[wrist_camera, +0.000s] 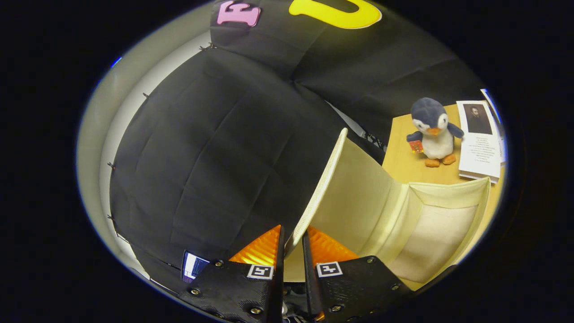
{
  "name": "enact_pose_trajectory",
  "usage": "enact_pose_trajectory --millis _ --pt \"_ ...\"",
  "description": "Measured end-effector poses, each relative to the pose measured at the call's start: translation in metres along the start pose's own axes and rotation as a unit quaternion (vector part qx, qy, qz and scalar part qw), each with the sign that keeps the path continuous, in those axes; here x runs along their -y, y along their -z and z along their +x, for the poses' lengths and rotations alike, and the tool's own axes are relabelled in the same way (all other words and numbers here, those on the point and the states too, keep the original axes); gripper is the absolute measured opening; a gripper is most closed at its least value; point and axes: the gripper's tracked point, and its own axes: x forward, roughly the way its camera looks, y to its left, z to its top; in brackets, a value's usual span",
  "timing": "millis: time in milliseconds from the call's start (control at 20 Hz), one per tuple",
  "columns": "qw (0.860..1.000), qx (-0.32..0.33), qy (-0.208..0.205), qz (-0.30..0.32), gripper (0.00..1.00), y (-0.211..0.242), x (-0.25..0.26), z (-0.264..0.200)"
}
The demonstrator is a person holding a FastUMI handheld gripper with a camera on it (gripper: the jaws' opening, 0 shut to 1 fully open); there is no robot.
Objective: Open the storage box then place both shoes into the box .Put the left shoe in first, then the right shoe, with the right side of both shoes facing outward in a uniform manner.
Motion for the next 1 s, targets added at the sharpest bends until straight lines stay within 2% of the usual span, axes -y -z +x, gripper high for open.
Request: enact_pose_trajectory --millis 50,200,250,350,400,550,700,750,1000 --pt "1.0 0.001 -0.001 -0.001 0.21 -0.002 -0.004 0.01" --pt "1.0 -0.008 -0.002 0.002 0.54 -0.005 -0.013 0.03" --pt "1.0 -0.007 -0.001 -0.004 0.54 -0.007 -0.015 0.033" --pt "1.0 -0.004 0.004 -0.025 0.69 -0.01 -0.018 0.032" --pt "0.999 -0.004 0.009 -0.038 0.74 -0.009 -0.017 0.03" --pt "0.997 0.002 0.033 -0.073 0.74 -0.014 -0.009 0.017" --pt "0.993 0.013 0.065 -0.095 0.95 -0.021 0.004 -0.003" --pt "0.992 0.014 0.076 -0.096 0.97 -0.021 0.012 -0.01" --pt "0.986 0.001 0.133 -0.101 0.97 -0.017 0.048 -0.07"
